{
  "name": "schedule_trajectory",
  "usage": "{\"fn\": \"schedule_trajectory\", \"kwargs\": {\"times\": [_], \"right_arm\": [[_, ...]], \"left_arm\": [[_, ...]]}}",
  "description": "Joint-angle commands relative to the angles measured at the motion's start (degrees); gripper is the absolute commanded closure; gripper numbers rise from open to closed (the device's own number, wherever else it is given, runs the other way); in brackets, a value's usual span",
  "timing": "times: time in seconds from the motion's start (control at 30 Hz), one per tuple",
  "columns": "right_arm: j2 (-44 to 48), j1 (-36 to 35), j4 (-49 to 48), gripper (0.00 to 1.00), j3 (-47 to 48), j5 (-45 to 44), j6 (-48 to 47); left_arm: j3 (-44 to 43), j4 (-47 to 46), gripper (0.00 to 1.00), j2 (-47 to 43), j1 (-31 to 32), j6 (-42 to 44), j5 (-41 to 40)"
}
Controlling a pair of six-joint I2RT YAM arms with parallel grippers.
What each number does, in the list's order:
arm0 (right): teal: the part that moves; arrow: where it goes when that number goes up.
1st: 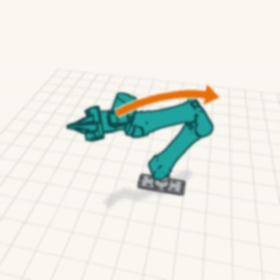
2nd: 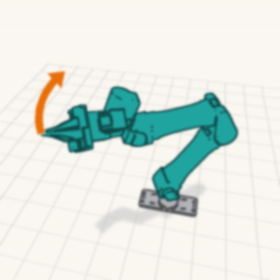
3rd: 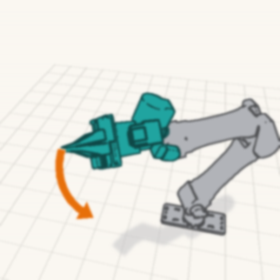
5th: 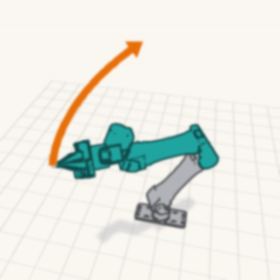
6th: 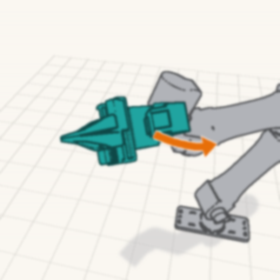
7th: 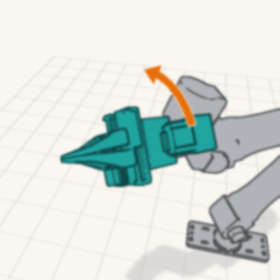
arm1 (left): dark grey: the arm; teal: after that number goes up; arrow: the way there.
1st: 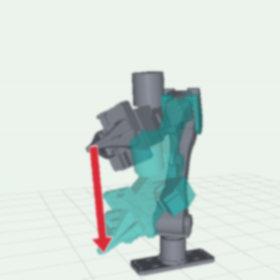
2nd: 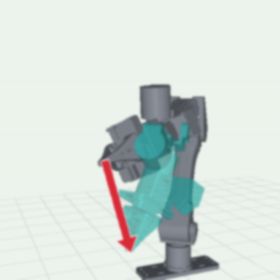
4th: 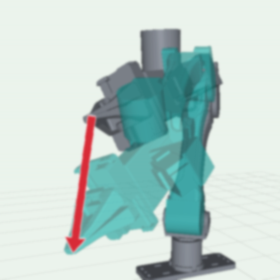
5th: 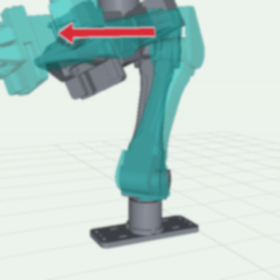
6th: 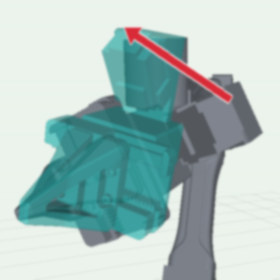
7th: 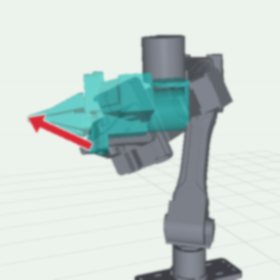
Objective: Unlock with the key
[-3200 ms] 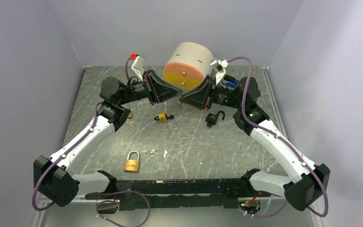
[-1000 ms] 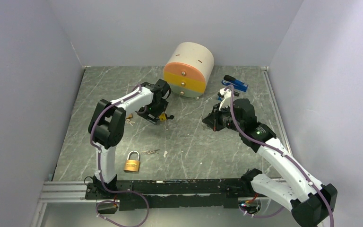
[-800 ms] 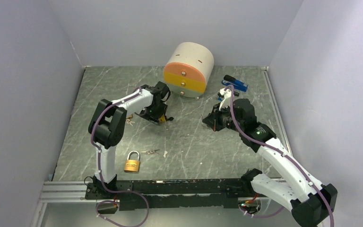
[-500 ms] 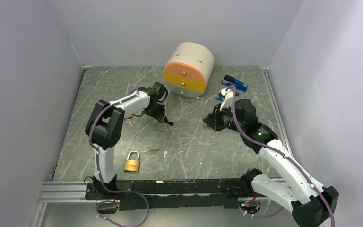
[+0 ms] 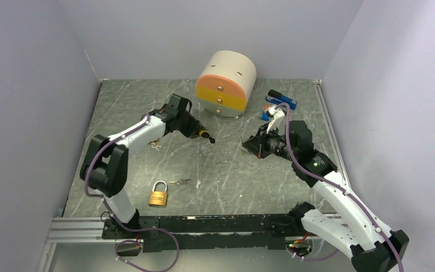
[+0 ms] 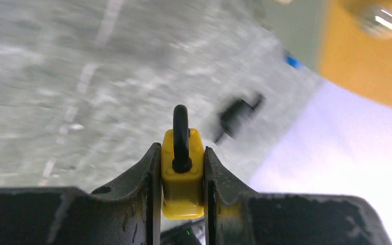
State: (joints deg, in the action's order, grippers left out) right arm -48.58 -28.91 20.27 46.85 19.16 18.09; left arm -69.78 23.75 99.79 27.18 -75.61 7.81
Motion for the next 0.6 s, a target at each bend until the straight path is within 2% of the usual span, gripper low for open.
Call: {"fn": "schedule_trajectory", "kwargs": {"times": [0.0,0.17,0.33,0.57], "right_arm": [[2.98,0.16,-5.14,1.0,0.44,2.51,1.76],[4.94,0.1,-8.55,1.0,0.22,5.21,2.89],[5.22,0.13,-12.05,1.0,0.06,8.32,4.63],[4.09,0.12,-13.94,1.0,0.62,10.75,5.51]], "left_arm": [[-0.47,-11.36,0.98,-8.68,-1.1,6.62,13.9],[1.1,-21.63,0.97,-12.06,-1.98,1.43,24.85],[3.67,-31.77,0.97,-13.03,-2.67,-8.5,32.08],[8.67,-52.89,0.97,-10.94,-2.87,-24.96,37.19]]}}
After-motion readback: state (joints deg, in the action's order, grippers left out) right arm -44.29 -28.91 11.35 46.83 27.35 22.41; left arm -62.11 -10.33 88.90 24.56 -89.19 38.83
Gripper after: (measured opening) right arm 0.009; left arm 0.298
